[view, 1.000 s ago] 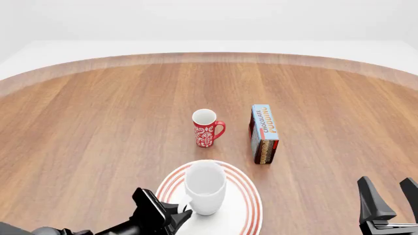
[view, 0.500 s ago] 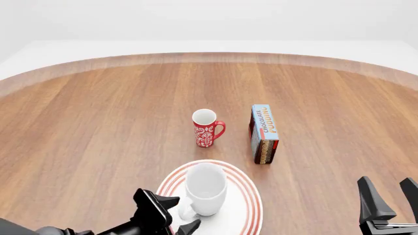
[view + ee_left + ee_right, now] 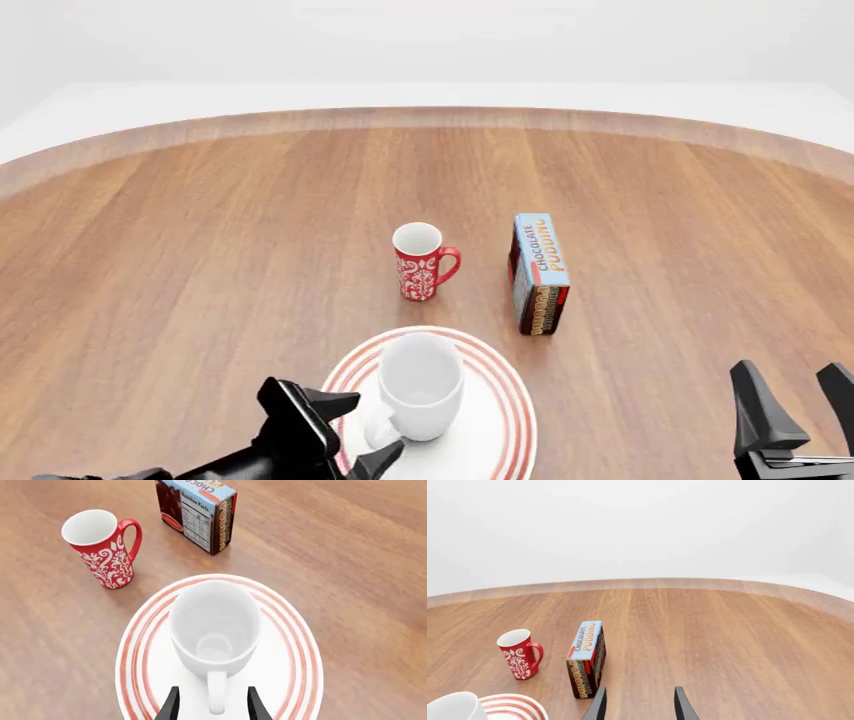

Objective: Pick up the white mug and put it on the plate, and put the chocolate pudding to the right of the plate.

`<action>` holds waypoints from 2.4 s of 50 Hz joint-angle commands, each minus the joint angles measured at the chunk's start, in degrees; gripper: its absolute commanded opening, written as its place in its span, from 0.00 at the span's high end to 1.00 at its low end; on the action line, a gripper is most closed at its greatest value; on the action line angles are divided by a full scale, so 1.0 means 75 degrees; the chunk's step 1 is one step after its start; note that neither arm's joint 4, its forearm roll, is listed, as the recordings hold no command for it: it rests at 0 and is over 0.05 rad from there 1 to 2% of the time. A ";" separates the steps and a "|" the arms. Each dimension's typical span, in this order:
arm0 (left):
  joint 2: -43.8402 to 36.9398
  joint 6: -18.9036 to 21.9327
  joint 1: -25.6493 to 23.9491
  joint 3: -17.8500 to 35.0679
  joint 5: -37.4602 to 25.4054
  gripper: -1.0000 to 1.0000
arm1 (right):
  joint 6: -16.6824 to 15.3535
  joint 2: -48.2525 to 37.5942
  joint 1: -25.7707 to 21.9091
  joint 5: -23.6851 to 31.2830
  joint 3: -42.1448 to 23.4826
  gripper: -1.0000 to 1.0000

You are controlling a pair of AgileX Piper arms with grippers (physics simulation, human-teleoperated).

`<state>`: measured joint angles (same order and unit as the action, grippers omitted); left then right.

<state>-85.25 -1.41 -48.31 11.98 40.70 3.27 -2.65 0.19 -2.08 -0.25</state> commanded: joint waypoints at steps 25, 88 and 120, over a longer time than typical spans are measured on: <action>0.4196 0.0929 0.0401 0.0393 -0.3159 0.00 | 0.0002 0.0000 0.0002 0.0000 0.0000 0.00; 0.9994 0.0772 0.5253 -0.0347 -0.5390 0.00 | -0.0174 0.0213 0.0031 0.0183 -0.0005 0.00; 0.9568 0.0449 0.6578 -0.1575 -0.3624 0.00 | -0.0255 0.0150 0.0106 0.0085 -0.0002 0.00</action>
<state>-13.11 2.36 -1.07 1.63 11.25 1.44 -1.20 0.79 -1.09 -0.26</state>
